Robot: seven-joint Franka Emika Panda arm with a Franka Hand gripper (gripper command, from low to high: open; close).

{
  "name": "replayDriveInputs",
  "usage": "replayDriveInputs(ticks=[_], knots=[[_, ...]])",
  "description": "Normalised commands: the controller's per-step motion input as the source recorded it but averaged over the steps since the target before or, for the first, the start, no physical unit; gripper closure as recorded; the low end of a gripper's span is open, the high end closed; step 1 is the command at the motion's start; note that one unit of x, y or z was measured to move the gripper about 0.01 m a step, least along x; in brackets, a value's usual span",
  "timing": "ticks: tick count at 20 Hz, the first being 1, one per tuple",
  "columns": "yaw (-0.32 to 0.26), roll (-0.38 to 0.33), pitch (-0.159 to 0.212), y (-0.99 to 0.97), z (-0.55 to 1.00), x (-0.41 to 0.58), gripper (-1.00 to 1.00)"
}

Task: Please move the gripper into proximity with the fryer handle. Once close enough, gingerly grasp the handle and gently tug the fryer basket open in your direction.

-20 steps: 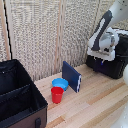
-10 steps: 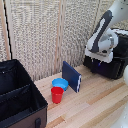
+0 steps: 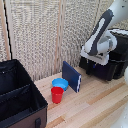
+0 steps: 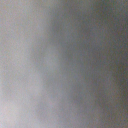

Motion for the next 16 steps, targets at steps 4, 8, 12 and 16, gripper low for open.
replayDriveInputs(ticks=[4,8,12,16], knots=[[-0.095,0.000,0.000,0.62,-0.30,0.411,1.00],[-0.083,-0.013,0.033,0.33,-0.48,0.362,1.00],[-0.082,-0.003,0.004,0.19,-0.46,0.213,1.00],[-0.006,-0.012,0.019,0.08,-0.33,0.105,1.00]])
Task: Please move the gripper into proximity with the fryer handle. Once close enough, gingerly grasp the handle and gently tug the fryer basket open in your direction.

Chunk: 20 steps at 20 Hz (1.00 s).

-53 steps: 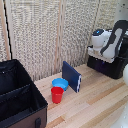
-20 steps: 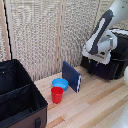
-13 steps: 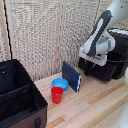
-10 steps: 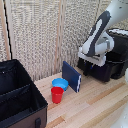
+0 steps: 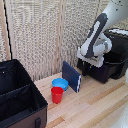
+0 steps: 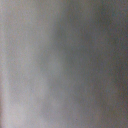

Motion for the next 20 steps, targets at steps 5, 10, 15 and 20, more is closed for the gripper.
replayDriveInputs(ticks=[5,10,15,20], knots=[[0.075,-0.072,-0.009,0.31,-0.76,0.005,1.00],[0.069,-0.008,0.002,0.84,-0.68,-0.023,1.00],[0.044,0.002,0.009,0.90,-0.29,-0.007,1.00],[0.025,0.000,0.059,0.80,-0.27,0.065,1.00]])
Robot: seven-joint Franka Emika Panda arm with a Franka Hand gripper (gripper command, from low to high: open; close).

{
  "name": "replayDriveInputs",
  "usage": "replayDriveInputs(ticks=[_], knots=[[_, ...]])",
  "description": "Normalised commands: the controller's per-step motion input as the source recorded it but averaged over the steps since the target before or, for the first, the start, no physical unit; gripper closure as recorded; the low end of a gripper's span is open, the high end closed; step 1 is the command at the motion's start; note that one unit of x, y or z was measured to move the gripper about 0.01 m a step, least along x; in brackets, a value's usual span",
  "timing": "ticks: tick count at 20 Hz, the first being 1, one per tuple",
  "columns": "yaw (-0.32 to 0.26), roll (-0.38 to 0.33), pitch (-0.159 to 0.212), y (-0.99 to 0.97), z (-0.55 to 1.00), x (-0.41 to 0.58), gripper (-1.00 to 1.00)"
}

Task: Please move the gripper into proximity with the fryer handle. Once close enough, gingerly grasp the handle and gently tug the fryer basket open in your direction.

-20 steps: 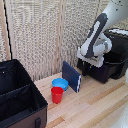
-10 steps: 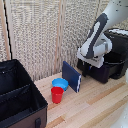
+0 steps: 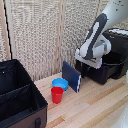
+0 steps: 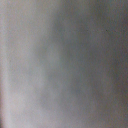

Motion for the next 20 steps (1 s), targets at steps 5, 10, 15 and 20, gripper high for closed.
replayDriveInputs(ticks=[5,10,15,20], knots=[[0.021,-0.024,0.035,0.26,-0.10,-0.012,-1.00],[0.000,0.002,-0.003,-0.02,0.52,-0.097,-1.00],[-0.022,0.017,0.024,0.00,0.90,-0.025,-1.00],[-0.005,0.029,0.063,0.11,0.83,0.018,-1.00]])
